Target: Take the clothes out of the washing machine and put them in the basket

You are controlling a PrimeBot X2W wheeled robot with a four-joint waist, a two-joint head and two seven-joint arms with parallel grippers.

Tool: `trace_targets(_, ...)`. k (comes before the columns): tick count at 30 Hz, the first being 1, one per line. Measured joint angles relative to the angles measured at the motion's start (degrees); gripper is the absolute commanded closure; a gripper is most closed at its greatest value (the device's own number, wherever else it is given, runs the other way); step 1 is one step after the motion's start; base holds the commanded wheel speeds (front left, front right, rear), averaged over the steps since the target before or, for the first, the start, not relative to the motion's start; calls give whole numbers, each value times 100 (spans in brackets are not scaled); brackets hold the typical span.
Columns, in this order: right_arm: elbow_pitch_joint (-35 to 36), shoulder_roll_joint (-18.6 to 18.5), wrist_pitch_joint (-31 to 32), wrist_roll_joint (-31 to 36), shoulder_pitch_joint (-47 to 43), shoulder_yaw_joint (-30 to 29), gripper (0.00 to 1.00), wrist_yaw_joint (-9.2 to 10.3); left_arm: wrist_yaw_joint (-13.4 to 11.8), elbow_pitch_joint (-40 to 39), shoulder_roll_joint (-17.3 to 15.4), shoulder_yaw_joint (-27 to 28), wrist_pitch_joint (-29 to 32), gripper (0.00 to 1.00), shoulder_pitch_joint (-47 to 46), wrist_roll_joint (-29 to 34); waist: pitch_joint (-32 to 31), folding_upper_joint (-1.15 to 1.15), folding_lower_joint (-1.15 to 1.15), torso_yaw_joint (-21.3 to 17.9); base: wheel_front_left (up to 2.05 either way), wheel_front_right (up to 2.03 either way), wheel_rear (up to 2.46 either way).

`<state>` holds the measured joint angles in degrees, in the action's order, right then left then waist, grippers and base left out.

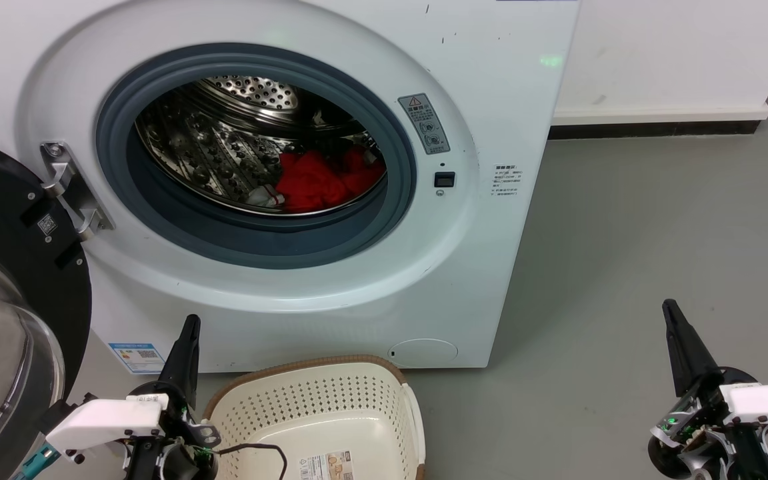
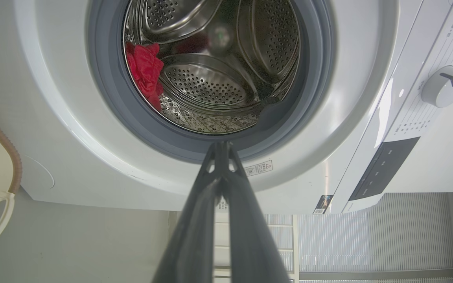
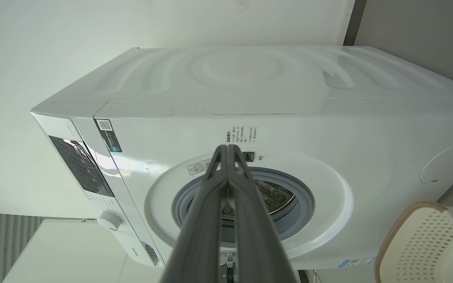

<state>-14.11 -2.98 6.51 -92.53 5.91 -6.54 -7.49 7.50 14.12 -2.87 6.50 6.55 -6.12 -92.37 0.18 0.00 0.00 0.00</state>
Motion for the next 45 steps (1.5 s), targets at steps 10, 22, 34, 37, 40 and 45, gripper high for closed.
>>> trace_targets(10, 0, 0, 0, 0, 0, 0, 100, 0, 0, 0, 0, 0, 0, 100, 0, 1, 0, 0, 0, 0, 0, 0, 0)
trace_targets(22, -90, 18, -147, 2, -271, 63, 0, 0, -1, 149, 25, -164, -142, 0, 227, 57, -1, 0, 0, -13, 0, 0, 0)
trace_targets(34, 335, 29, -464, 765, -397, 89, 0, 1, -2, -190, 27, -297, -474, 0, 227, 940, -4, 0, 0, -5, 0, 0, 0)
trace_targets(37, 491, 29, -546, 1228, -427, 102, 0, 1, -2, -303, 26, -320, -542, 0, 228, 1289, -3, 0, 0, 1, 0, 0, 0)
trace_targets(40, 633, 29, -611, 1672, -487, 119, 0, 1, -2, -396, 25, -361, -609, 0, 228, 1647, -4, 0, 0, 8, 0, 0, 0)
trace_targets(45, 855, 29, -724, 2459, -535, 166, 0, 1, -49, -550, 25, -455, -728, 0, 230, 2231, -2, 0, 0, 22, 0, 0, 0)
